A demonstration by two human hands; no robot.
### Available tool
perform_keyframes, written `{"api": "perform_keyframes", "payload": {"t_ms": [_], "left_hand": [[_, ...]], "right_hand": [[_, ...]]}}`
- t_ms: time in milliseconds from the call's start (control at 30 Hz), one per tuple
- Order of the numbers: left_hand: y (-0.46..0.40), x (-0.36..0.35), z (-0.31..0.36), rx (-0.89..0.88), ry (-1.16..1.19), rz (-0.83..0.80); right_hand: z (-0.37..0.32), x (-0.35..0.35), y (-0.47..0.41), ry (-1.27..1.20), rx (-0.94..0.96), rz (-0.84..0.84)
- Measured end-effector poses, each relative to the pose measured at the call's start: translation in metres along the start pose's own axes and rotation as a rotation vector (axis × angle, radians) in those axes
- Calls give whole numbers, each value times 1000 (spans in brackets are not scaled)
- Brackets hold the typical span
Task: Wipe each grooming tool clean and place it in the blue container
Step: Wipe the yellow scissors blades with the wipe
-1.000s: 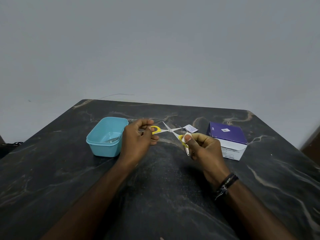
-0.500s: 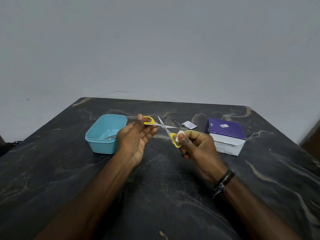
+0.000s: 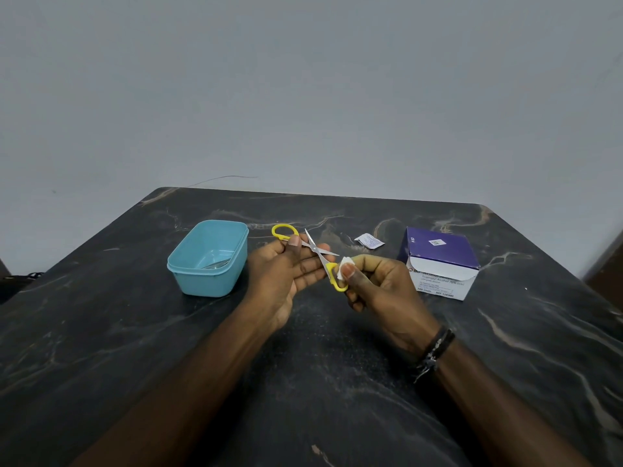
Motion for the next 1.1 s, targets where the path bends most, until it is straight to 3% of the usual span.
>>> {"api": "perform_keyframes", "payload": {"t_ms": [433,900,1100], "left_hand": [[3,1,9,-44,-175,34],[1,-1,12,-17,-233,-65],[0,0,15,-60,-169,-72]], "right_hand": [[3,-9,1,-14,6,-77],[7,-8,1,-41,-3,-164],[10,-2,0,-96,-10,-71]]}}
Point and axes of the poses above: each hand's wrist, its own y-axis away from the middle knuckle, its own x-axis out of the back of the hand, z = x × y, the point moved 7 cm from there along -y, towards the middle knuckle, and after that the axes turned 15 degrees about y, right-handed, at the moved point
